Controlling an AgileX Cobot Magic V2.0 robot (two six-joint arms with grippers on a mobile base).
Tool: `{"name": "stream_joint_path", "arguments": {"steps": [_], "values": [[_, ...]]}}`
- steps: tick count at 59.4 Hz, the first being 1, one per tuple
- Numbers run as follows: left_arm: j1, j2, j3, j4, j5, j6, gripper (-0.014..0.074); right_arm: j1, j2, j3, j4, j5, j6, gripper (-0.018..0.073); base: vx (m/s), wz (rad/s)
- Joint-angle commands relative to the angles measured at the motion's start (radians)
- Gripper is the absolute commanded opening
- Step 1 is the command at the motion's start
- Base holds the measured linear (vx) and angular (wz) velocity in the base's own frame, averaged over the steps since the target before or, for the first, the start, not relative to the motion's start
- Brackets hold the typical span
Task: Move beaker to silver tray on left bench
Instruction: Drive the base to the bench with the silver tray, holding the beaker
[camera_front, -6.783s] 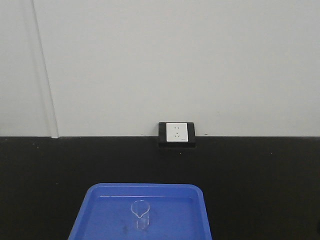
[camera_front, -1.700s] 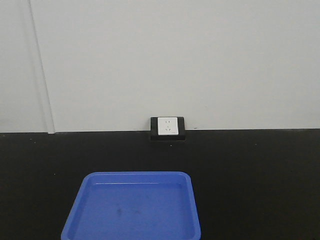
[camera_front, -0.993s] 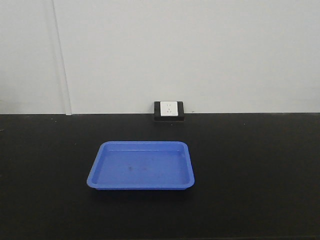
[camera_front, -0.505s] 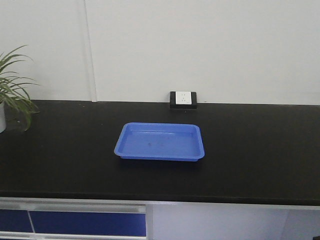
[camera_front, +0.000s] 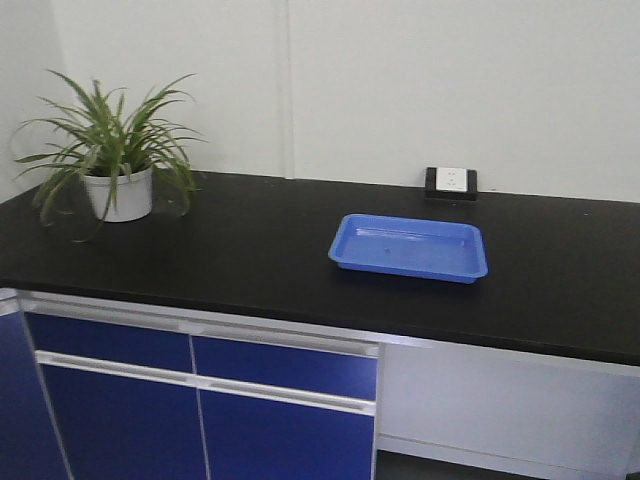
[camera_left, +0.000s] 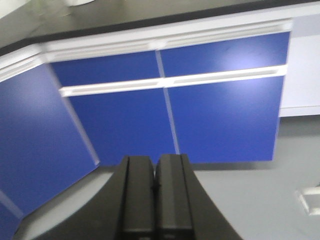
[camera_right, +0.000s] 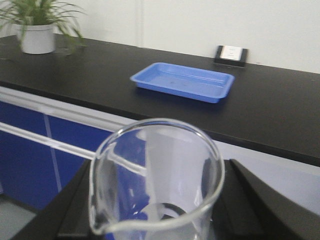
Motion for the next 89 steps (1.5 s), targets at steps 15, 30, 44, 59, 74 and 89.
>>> {"name": "stream_joint_path", "arguments": {"steps": [15,30,44,59,74,89], "values": [[-0.007,-0.007,0.020,-0.001,-0.083,-0.002,0.0001,-0.005,0.000,-0.028,-0.006,-0.075,-0.006,-0.0011,-0.33,0.47],[-0.007,-0.007,0.020,-0.001,-0.083,-0.002,0.0001,-0.005,0.000,-0.028,-0.006,-0.075,-0.006,-0.0011,-0.28,0.46],[-0.007,-0.007,0.020,-0.001,-0.083,-0.002,0.0001,-0.005,0.000,-0.028,-0.006,-0.075,-0.006,-0.0011,-0.24,0.46],[-0.007,-0.007,0.020,-0.001,-0.083,-0.002,0.0001,-0.005,0.000,-0.028,-0.006,-0.075,-0.006,-0.0011,-0.20,0.52],[-0.007,-0.007,0.020,-0.001,-0.083,-0.002,0.0001,-0.005,0.000,-0.028,-0.006,-0.075,-0.006,-0.0011,-0.14,0.56],[-0.007,-0.007,0.020,-0.001,-0.083,-0.002,0.0001,-0.005,0.000,-0.028,-0.006,-0.075,-0.006,-0.0011,-0.06,0.54]]}}
